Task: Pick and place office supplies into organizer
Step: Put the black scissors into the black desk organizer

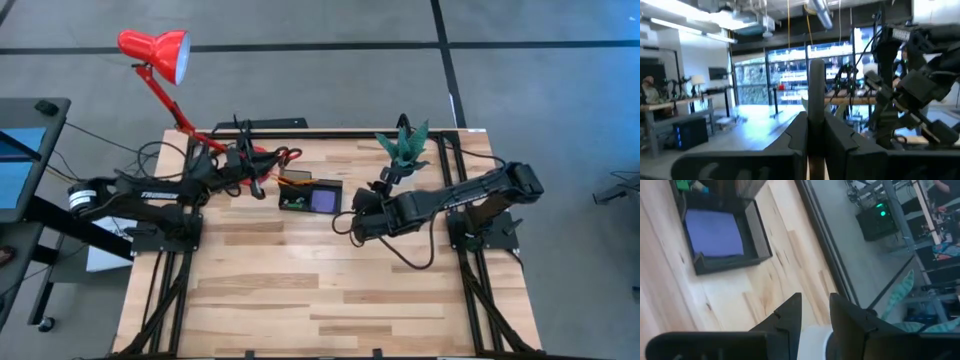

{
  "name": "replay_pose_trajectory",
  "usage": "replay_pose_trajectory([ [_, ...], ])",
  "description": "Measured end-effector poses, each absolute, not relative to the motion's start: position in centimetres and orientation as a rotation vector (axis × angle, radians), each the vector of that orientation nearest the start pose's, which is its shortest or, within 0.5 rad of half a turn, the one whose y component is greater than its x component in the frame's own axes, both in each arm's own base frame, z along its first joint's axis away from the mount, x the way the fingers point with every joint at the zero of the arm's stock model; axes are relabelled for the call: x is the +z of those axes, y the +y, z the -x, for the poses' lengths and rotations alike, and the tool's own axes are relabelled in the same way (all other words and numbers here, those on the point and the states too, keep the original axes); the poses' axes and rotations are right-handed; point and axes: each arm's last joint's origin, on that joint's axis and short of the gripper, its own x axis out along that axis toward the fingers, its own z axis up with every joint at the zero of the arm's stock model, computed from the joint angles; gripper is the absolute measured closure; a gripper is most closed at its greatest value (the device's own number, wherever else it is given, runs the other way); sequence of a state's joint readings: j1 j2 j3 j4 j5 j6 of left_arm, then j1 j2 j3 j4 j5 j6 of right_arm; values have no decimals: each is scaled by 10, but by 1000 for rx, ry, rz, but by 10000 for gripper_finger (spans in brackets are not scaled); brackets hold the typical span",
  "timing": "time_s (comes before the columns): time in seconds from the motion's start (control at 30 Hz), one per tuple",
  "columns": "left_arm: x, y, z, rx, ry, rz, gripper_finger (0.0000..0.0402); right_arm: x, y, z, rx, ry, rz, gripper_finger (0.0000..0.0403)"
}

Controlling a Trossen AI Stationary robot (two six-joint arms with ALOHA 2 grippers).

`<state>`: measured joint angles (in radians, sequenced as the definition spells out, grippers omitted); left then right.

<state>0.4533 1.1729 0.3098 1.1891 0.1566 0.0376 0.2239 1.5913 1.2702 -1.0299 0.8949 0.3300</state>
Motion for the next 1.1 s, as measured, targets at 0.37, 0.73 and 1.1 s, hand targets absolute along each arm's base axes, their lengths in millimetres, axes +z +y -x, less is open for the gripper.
replay_pose_trajectory([
  [0.37,207,101,-219,276,-321,-136,381,264,36,-296,-759,1024,415,310],
  [0.73,179,115,-249,249,-264,-48,381,264,34,-298,-767,1014,401,310],
  [1.1,163,120,-253,333,-153,27,360,264,34,-298,-766,1012,399,310],
])
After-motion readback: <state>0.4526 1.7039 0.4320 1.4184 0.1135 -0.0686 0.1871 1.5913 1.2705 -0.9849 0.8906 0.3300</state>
